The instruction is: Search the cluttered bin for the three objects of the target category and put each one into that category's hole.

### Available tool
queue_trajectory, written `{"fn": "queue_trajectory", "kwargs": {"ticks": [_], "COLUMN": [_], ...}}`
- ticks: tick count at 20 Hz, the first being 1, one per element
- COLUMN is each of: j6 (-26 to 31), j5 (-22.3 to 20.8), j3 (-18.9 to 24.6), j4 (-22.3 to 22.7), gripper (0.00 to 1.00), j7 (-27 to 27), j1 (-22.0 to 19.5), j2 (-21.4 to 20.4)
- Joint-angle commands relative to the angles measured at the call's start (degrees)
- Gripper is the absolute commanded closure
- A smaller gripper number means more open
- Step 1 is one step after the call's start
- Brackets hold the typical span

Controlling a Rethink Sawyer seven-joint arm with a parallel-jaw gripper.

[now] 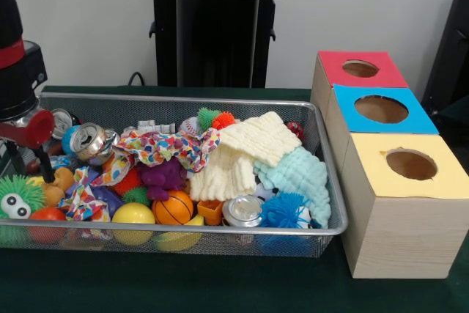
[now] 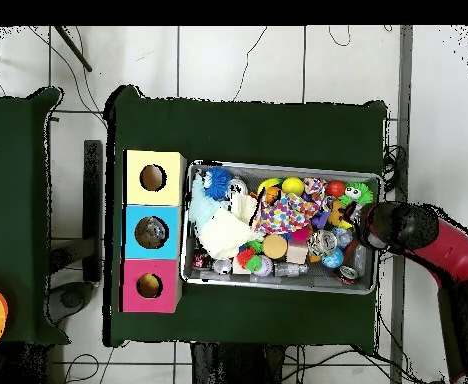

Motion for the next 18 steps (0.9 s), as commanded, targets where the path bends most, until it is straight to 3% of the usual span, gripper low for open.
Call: {"fn": "queue_trajectory", "kwargs": {"ticks": [1,9,15,18], "j6": [-3.31,-5.2,-5.75,-4.75], "j5": [-1.87,-2.48,-2.41,-2.16], "j3": [4.85,4.93,5.42,5.21], "j4": [2.74,4.82,2.79,2.77], "gripper": [0.0,0.0,0.0,0.0], "j7": [-4.05,-2.93,-3.3,-3.38], "j1": [-0.31,-0.48,-0.13,0.18], "j2": [1.09,0.4,2.99,2.16]}}
